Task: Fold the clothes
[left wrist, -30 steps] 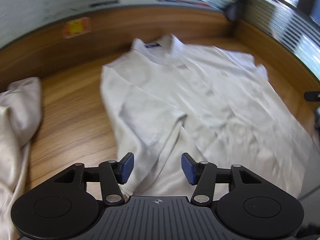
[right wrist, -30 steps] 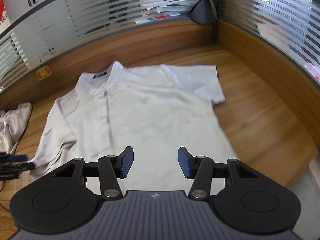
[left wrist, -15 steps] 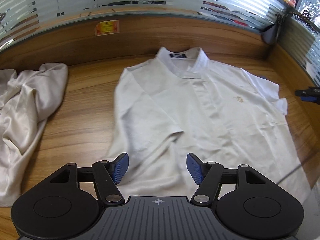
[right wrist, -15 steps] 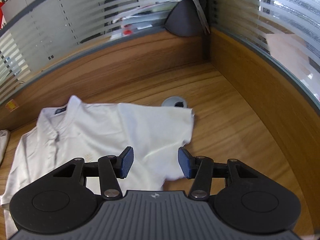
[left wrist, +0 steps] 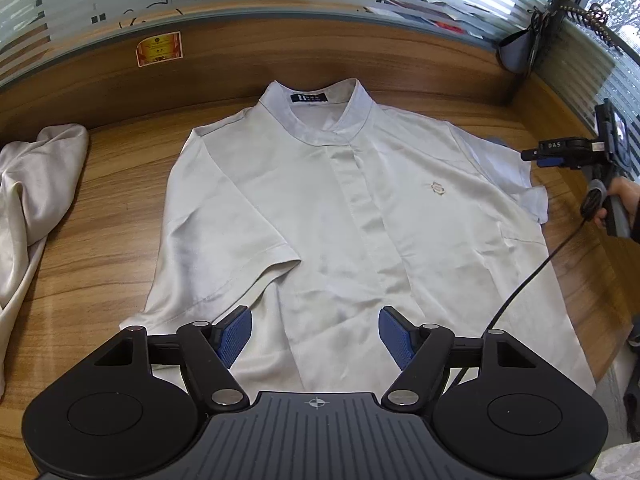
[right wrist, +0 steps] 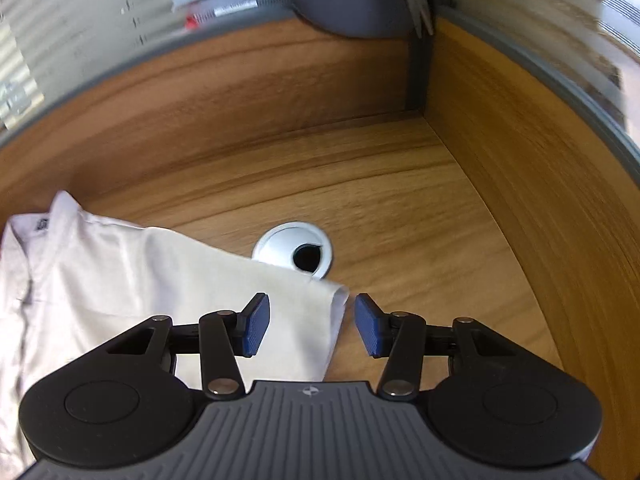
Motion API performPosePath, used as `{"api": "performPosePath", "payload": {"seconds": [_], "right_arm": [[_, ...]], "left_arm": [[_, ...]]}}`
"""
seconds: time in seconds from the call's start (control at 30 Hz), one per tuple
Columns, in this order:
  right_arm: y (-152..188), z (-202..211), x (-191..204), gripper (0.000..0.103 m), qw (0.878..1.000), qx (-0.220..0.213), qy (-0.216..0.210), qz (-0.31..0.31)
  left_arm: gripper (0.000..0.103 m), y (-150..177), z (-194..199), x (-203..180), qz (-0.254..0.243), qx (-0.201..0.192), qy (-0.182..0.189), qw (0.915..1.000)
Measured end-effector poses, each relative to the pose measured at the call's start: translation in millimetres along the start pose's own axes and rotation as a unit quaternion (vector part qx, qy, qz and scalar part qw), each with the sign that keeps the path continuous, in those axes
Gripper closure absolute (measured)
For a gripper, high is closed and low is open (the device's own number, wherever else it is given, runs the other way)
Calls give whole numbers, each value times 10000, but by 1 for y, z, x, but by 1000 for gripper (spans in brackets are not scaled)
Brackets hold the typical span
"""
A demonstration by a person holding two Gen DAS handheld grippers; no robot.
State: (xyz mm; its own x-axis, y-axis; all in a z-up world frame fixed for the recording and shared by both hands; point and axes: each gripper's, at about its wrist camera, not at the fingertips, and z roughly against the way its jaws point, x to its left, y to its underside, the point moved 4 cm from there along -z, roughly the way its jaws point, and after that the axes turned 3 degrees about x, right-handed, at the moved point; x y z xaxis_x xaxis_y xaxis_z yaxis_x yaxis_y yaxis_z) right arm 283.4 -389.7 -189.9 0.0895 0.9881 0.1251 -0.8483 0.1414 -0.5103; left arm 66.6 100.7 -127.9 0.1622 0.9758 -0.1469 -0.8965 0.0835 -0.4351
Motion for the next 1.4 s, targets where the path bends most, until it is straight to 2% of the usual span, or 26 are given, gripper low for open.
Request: {"api": "performPosePath", "payload": {"seconds": [0.1, 0.17, 0.23, 0.3, 0.5, 0.8, 0.97, 1.2, 1.27, 1.33, 1.4], "right_arm": [[-6, -16, -8, 50, 9998, 166, -64, 5], [-9, -23, -11, 62, 9993, 245, -270, -41], [-12, -28, -14, 92, 9980, 337, -514, -114], [-15, -23, -13, 101, 9970, 312, -681, -175], [-28, 23, 11, 101, 9961, -197, -855, -92], [-10, 77, 101, 101, 9928, -407, -765, 824], [18, 78, 149, 101, 9904, -269, -765, 1119], [54, 47, 194, 98, 9890, 87, -743, 1274], [60, 44, 201, 88, 9868, 224, -878, 1340], [62, 51, 202, 72, 9854, 184, -1001, 1367], [60, 63, 196, 66, 9859, 70, -997, 1340]], "left_arm": [[30, -5, -3, 1, 53, 10, 8, 10000], [30, -8, -6, 1, 101, 26, 12, 9999], [30, -10, -9, 1, 105, 50, 25, 9999], [30, -13, -11, 0, 85, 66, 33, 9999], [30, -18, -16, -3, 14, 63, 79, 9999], [30, -18, -17, 0, -50, 55, 122, 9999], [30, -15, -14, 10, 12, 44, 60, 10000], [30, -6, -14, 25, 208, 85, -43, 9997], [30, -4, -14, 27, 237, 97, -61, 9997], [30, -2, -13, 29, 243, 84, -96, 9996], [30, 0, -12, 30, 262, 53, -114, 9996]]}}
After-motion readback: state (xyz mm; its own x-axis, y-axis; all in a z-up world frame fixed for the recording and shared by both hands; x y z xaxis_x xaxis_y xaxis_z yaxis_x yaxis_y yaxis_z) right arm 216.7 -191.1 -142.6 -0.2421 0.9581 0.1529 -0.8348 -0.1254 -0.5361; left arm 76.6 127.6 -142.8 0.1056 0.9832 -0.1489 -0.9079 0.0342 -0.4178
